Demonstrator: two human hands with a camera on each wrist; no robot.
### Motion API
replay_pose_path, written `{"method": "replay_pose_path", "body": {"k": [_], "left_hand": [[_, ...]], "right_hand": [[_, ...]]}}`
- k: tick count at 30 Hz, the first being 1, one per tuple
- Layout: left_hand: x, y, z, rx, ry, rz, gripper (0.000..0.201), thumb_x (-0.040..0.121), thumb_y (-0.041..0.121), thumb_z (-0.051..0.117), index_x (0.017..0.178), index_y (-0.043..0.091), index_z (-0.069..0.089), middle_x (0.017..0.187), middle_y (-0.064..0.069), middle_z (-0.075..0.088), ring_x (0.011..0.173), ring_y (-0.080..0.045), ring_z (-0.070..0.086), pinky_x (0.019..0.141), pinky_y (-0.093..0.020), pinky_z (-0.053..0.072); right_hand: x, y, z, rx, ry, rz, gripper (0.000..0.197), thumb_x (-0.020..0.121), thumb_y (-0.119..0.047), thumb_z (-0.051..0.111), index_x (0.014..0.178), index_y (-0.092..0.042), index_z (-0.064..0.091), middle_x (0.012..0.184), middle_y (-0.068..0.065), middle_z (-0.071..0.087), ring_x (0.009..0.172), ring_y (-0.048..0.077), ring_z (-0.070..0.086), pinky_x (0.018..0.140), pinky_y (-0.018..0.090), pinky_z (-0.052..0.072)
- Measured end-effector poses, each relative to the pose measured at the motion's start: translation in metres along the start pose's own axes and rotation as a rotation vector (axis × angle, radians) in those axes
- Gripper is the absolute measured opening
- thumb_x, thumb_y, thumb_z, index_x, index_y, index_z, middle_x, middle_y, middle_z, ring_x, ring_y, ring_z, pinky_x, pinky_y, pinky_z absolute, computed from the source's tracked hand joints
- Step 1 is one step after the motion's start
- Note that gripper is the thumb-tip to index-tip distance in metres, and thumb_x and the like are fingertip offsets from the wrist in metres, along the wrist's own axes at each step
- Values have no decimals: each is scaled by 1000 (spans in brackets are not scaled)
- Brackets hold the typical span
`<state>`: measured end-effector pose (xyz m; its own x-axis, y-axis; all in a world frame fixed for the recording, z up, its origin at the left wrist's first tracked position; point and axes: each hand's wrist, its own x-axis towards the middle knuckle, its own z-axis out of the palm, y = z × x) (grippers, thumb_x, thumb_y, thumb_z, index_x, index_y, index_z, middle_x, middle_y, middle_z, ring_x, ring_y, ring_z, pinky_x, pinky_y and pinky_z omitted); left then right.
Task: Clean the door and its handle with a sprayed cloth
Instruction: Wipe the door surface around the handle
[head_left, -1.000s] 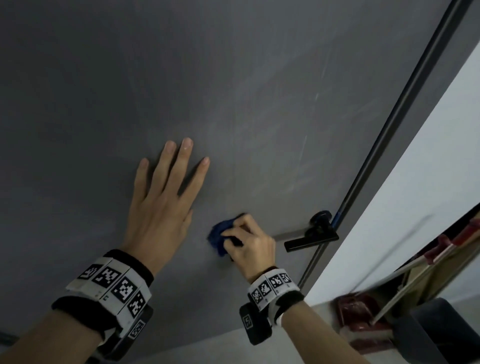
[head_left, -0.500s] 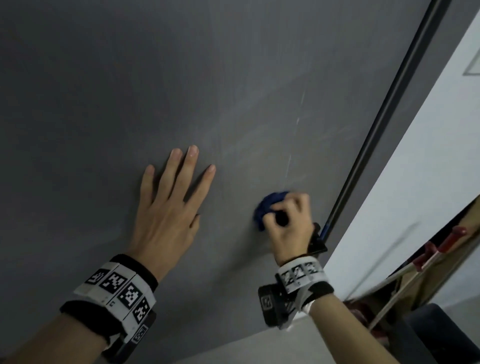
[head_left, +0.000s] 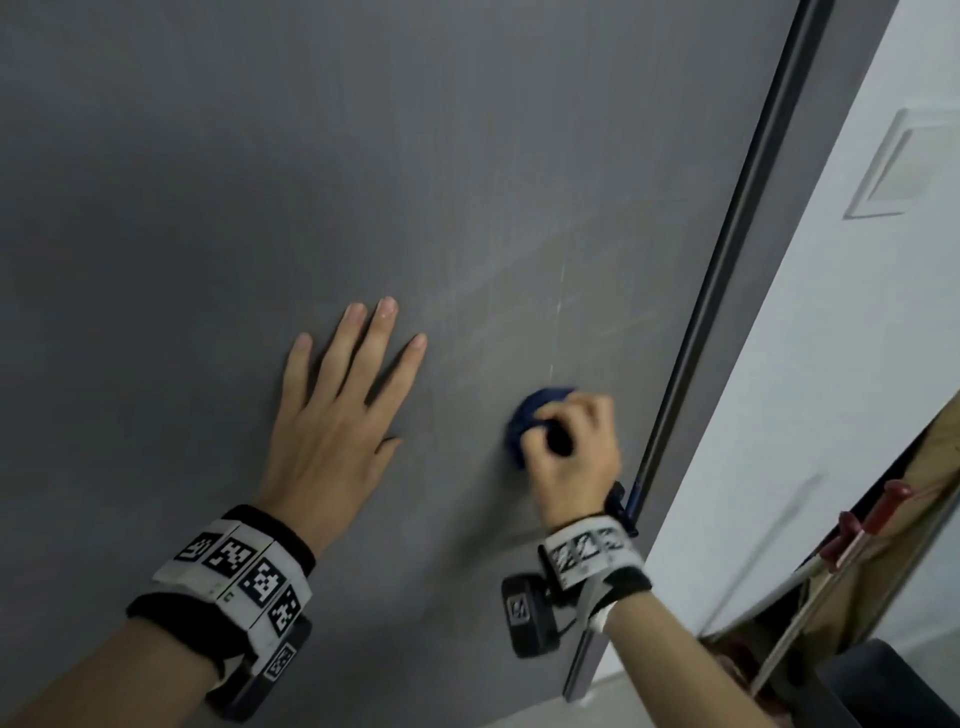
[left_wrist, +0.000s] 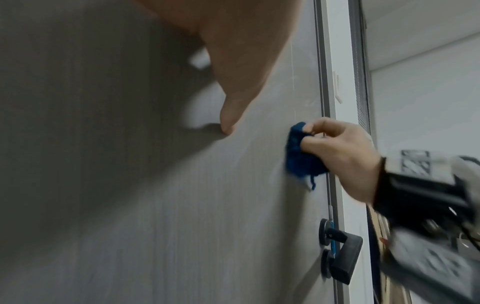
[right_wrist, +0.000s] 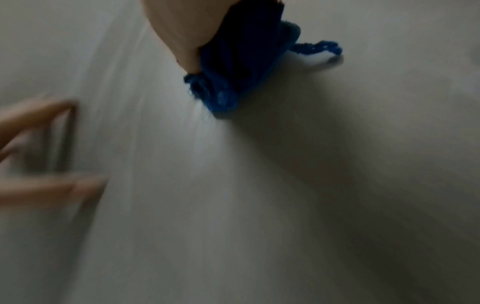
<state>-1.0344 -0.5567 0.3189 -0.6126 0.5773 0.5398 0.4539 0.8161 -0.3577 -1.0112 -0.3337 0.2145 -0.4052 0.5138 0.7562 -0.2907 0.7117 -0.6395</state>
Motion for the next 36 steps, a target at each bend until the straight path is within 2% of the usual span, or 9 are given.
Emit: {"method": "replay_pose_path", "body": {"k": [3, 5, 9, 18, 20, 24, 28, 32, 36], "left_hand": [[-1, 4, -2, -1, -9, -1, 111, 70, 31, 86, 158, 17, 21, 167, -15, -1, 154, -37, 7, 117, -61, 15], [1, 5, -7, -16, -1, 5, 110, 68, 26, 88, 157, 15, 26, 167, -16, 4, 153, -38, 12, 116, -62, 17], [10, 4, -23, -58, 45, 11, 95, 71, 17, 80, 154, 12, 35, 166, -15, 12, 152, -36, 19, 115, -61, 21], [55, 6, -78, -110, 128, -8, 83, 74, 17, 73, 150, 10, 41, 165, -14, 19, 151, -33, 24, 116, -59, 25], [66, 5, -83, -87, 140, -18, 87, 74, 20, 77, 152, 12, 38, 166, -14, 17, 152, -33, 22, 116, -59, 25], [80, -10, -86, -15, 136, -64, 105, 69, 43, 86, 156, 15, 31, 167, -14, 9, 153, -34, 16, 114, -63, 20], [84, -17, -77, 74, 170, -65, 113, 63, 54, 85, 155, 17, 31, 167, -14, 11, 152, -37, 16, 111, -69, 18], [87, -14, -68, 133, 169, -81, 117, 60, 55, 85, 155, 17, 29, 166, -15, 12, 152, -39, 14, 110, -72, 16], [85, -11, -72, 129, 158, -84, 117, 62, 54, 85, 156, 17, 26, 166, -16, 11, 152, -39, 12, 109, -73, 16]], "right_hand": [[-57, -9, 21, 20, -460, -138, 15, 74, -13, 68, 84, -22, 75, 106, -9, 58, 88, 13, 65, 73, 26, 54], [-61, -13, 16, 123, -571, -106, 16, 75, -12, 65, 83, -20, 76, 107, -13, 58, 88, 10, 66, 75, 26, 55], [-14, -15, -35, 203, -343, 45, 22, 70, 3, 71, 82, -16, 73, 98, -5, 59, 92, 8, 62, 80, 20, 49], [103, -2, -138, 134, -55, 136, 32, 76, 11, 73, 89, -18, 72, 96, -6, 58, 83, 10, 59, 69, 34, 54], [127, -2, -141, 115, -7, 107, 31, 76, 9, 73, 92, -17, 73, 96, -3, 58, 80, 9, 59, 69, 36, 56], [160, -1, -124, 62, 40, 53, 27, 75, 4, 76, 95, -14, 74, 98, -1, 58, 79, -1, 59, 70, 17, 52], [146, 3, -87, 42, 97, 72, 23, 73, 0, 76, 90, -15, 74, 97, -3, 57, 81, 4, 58, 74, 25, 52], [83, -13, -39, 111, -72, -101, 17, 69, -2, 78, 81, -13, 76, 93, -2, 59, 84, 0, 57, 76, 12, 44], [44, -26, -16, 173, -363, -187, 17, 70, -1, 75, 80, -15, 78, 99, -10, 58, 81, 6, 62, 74, 17, 50]]}}
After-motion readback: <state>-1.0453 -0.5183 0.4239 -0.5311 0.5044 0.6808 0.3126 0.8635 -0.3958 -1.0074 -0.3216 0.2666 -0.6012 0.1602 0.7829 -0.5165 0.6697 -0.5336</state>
